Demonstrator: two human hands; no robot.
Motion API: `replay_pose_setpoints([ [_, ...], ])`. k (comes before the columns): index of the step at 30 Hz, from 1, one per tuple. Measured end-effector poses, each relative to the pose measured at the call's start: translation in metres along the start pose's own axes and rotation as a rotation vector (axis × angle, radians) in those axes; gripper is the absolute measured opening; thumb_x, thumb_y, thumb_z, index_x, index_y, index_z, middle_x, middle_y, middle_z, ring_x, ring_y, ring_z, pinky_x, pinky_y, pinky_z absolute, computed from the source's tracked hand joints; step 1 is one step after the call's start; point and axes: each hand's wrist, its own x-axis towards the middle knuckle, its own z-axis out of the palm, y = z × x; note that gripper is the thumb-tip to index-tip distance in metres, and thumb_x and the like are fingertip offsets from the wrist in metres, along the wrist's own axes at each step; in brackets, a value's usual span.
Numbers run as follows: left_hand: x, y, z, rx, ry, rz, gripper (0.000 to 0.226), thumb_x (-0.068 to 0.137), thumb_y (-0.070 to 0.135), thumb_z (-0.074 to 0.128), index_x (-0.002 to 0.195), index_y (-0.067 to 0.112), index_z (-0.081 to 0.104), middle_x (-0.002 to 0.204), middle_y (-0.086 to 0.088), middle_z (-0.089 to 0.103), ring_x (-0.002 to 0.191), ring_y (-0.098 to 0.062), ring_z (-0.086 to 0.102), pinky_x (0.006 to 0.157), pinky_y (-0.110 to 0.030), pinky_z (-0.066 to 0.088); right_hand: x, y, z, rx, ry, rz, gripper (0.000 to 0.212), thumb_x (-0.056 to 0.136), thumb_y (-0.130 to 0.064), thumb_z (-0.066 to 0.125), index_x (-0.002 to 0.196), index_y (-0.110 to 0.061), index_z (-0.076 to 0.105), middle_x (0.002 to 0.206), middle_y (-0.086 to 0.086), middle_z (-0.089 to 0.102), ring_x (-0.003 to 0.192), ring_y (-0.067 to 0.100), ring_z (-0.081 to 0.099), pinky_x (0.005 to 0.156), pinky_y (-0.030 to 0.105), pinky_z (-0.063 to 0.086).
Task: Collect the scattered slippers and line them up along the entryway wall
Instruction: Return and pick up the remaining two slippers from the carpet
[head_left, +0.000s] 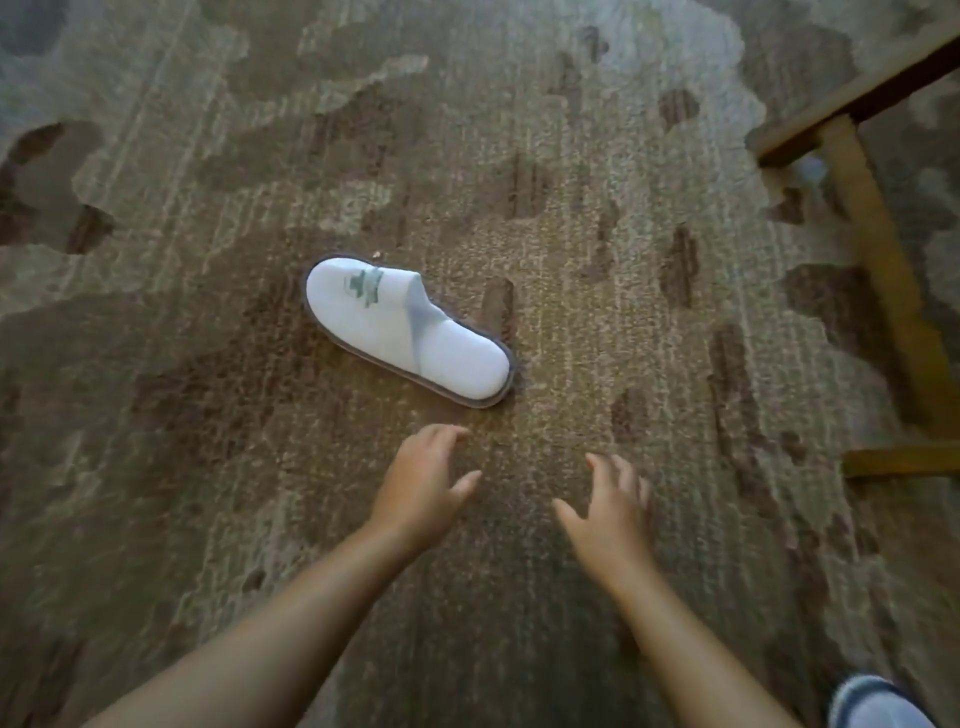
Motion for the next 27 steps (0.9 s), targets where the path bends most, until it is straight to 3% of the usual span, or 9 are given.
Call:
replay_pose_setpoints([
  [4, 0.06, -0.012, 0.013, 0.11, 0.052, 0.096, 0.063, 0.075, 0.024, 0.066, 0.131, 0.01, 0.039, 0.142, -0.015, 0.038, 0.132, -0.027, 0.031, 0.108, -0.032, 0.021, 0.013, 0.023, 0.033, -0.108, 0.005, 0.038, 0.073, 0.079, -0.045, 0.056, 0.137, -0.024, 0.018, 0.152, 0.005, 0.008, 0.137, 0.027, 0.007, 0.112, 0.048, 0.013],
  [11, 0.115, -0.01, 0.029, 0.403, -0.017, 0.136, 0.096, 0.069, 0.038, 0.07, 0.141, 0.029, 0.007, 0.155, -0.01, -0.003, 0.141, -0.036, -0.005, 0.113, -0.048, 0.008, 0.011, 0.034, 0.031, -0.086, -0.044, -0.011, 0.07, 0.079, -0.046, 0.055, 0.137, -0.026, 0.022, 0.153, -0.002, 0.007, 0.138, 0.022, 0.005, 0.113, 0.044, 0.012],
  [14, 0.121, -0.01, 0.03, 0.469, -0.013, 0.138, 0.095, 0.069, 0.042, 0.068, 0.141, 0.033, 0.007, 0.155, -0.01, 0.003, 0.14, -0.038, -0.003, 0.112, -0.049, 0.011, 0.012, 0.034, 0.032, -0.085, -0.019, 0.001, 0.068, 0.078, -0.047, 0.056, 0.135, -0.026, 0.025, 0.152, -0.001, 0.012, 0.137, 0.022, 0.008, 0.112, 0.044, 0.014],
  [18, 0.12, -0.015, 0.025, 0.546, 0.076, 0.237, 0.076, 0.075, 0.04, 0.062, 0.139, 0.032, 0.022, 0.148, -0.011, 0.029, 0.133, -0.037, 0.02, 0.105, -0.046, 0.024, 0.011, 0.033, 0.032, -0.077, 0.0, -0.002, 0.067, 0.077, -0.047, 0.057, 0.133, -0.027, 0.028, 0.151, -0.002, 0.015, 0.137, 0.023, 0.01, 0.112, 0.045, 0.015],
  [21, 0.112, -0.017, 0.025, 0.524, 0.094, 0.266, 0.064, 0.077, 0.032, 0.059, 0.134, 0.032, 0.032, 0.142, -0.009, 0.037, 0.127, -0.032, 0.028, 0.098, -0.043, 0.029, 0.012, 0.034, 0.028, -0.064, -0.017, -0.011, 0.065, 0.077, -0.047, 0.056, 0.133, -0.026, 0.03, 0.15, -0.002, 0.015, 0.137, 0.023, 0.011, 0.112, 0.044, 0.015],
  [25, 0.118, -0.015, 0.025, 0.577, 0.047, 0.23, 0.078, 0.074, 0.047, 0.059, 0.139, 0.033, 0.017, 0.143, -0.01, 0.029, 0.128, -0.032, 0.024, 0.101, -0.045, 0.025, 0.012, 0.034, 0.024, -0.064, -0.03, -0.016, 0.06, 0.078, -0.045, 0.056, 0.13, -0.027, 0.033, 0.149, 0.0, 0.018, 0.135, 0.023, 0.012, 0.111, 0.044, 0.016],
  [27, 0.131, -0.01, 0.019, 0.567, 0.02, 0.151, 0.089, 0.07, 0.054, 0.061, 0.14, 0.031, 0.012, 0.149, -0.011, 0.015, 0.135, -0.034, 0.012, 0.107, -0.05, 0.017, 0.014, 0.034, 0.021, -0.057, -0.025, -0.022, 0.057, 0.078, -0.044, 0.057, 0.128, -0.028, 0.036, 0.147, 0.0, 0.021, 0.134, 0.023, 0.014, 0.11, 0.043, 0.017],
])
